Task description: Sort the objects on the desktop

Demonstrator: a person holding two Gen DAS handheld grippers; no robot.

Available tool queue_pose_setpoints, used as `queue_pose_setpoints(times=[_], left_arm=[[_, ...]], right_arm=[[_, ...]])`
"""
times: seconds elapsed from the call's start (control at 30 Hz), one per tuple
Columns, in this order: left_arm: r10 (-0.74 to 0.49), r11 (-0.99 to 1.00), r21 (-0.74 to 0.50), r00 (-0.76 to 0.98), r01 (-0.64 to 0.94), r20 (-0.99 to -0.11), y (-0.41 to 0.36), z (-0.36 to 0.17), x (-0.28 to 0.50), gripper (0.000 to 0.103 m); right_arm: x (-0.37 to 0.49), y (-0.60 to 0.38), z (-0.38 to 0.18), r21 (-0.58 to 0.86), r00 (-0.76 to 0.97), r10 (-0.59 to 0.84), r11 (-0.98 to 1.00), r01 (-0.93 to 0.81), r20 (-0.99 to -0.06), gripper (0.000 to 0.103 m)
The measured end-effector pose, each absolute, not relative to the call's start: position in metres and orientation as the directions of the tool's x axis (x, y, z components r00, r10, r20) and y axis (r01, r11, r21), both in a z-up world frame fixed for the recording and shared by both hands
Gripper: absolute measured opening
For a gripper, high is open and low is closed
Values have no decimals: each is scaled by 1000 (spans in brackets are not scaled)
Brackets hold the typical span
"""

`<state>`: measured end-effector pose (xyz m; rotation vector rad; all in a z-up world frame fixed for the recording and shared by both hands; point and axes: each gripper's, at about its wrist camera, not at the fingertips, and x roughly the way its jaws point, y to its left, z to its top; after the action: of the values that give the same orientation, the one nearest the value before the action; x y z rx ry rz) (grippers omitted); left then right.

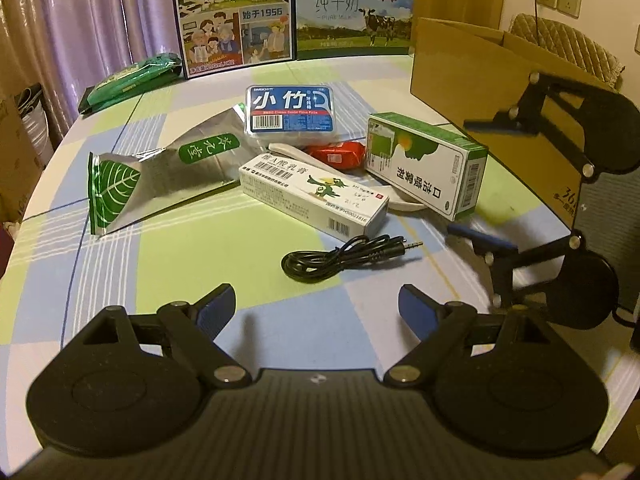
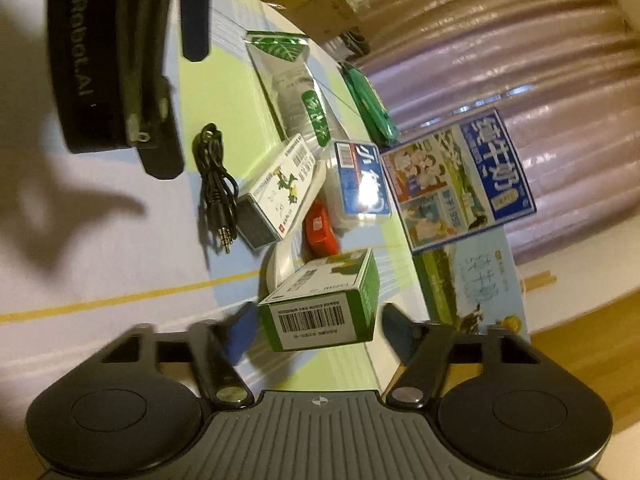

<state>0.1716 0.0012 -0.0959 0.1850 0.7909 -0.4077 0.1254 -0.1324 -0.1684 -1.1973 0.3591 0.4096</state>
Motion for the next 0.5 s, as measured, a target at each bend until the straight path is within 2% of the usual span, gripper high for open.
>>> queue_pose_setpoints(times=[0.13, 0.27, 0.37, 0.43, 0.5], left_arm=[[-284, 907, 12, 631, 422, -722, 2, -96, 172, 86], [-277, 900, 37, 637, 433, -720, 1, -94, 173, 86], [-276, 884, 74, 642, 462, -715, -1, -94, 176, 86], [-280, 866, 103, 644, 489, -712, -4, -94, 178, 86], [-294, 840, 130, 643, 527, -707, -7, -93, 181, 86]], right_arm=[[133, -139, -154, -731, 858, 110, 477, -488, -501, 59], [150, -169, -121, -380, 789, 130, 822, -425, -600, 55], [155, -192, -110, -120, 739, 187, 932, -341, -647, 55], [156, -200, -108, -25, 712, 223, 947, -321, -666, 55], [154, -200, -109, 3, 701, 237, 948, -318, -673, 56]])
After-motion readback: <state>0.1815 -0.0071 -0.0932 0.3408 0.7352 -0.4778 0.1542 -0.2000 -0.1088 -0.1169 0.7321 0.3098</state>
